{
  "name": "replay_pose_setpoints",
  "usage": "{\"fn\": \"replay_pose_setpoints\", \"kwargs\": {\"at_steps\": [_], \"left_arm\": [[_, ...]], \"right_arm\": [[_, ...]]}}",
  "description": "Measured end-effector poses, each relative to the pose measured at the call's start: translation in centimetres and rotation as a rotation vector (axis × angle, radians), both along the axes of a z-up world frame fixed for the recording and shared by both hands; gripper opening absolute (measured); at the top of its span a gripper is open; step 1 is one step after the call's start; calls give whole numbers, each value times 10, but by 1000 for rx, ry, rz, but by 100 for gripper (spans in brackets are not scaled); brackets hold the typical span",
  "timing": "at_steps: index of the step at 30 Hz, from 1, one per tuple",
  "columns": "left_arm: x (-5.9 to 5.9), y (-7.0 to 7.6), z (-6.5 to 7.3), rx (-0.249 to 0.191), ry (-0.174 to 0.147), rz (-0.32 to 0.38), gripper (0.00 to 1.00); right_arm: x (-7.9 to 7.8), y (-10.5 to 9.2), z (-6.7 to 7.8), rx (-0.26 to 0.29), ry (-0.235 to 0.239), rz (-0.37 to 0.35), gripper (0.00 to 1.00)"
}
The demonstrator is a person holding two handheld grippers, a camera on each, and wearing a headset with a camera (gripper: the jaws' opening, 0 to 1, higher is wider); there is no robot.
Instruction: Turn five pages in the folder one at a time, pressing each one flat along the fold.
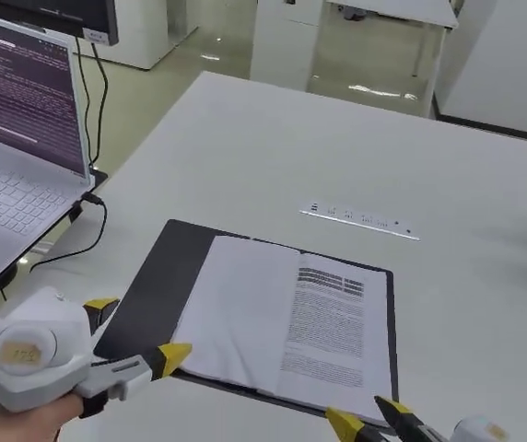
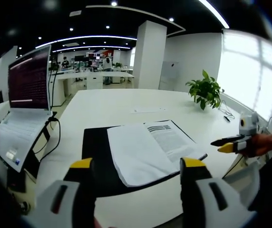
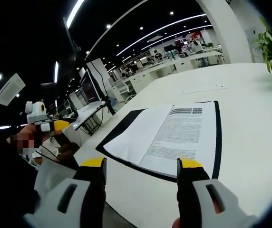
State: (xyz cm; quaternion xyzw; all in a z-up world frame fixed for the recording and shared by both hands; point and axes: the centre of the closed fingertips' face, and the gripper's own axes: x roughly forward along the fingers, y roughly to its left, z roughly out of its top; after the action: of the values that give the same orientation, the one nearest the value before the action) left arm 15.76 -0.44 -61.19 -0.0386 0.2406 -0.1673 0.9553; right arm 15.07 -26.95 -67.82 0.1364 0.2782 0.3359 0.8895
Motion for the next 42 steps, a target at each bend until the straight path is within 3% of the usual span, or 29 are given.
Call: {"fn": "replay_pose_setpoints", "kwargs": {"at_steps": [4,8,27,42], "left_arm": [[1,2,4,-10,-15,9,77],[0,3,8,-13,-21,16,79],[2,0,11,-20,-35,7,82],[-1,-13,17,-27,-36,-7,84]], "right_arm": [[-9,6,-2,-44,-10,47,60],[-13,10,1,-11,1,36,62],[-8,-2,5,-11,-1,0,65],[-8,-8,5,0,1,-19,67]]}}
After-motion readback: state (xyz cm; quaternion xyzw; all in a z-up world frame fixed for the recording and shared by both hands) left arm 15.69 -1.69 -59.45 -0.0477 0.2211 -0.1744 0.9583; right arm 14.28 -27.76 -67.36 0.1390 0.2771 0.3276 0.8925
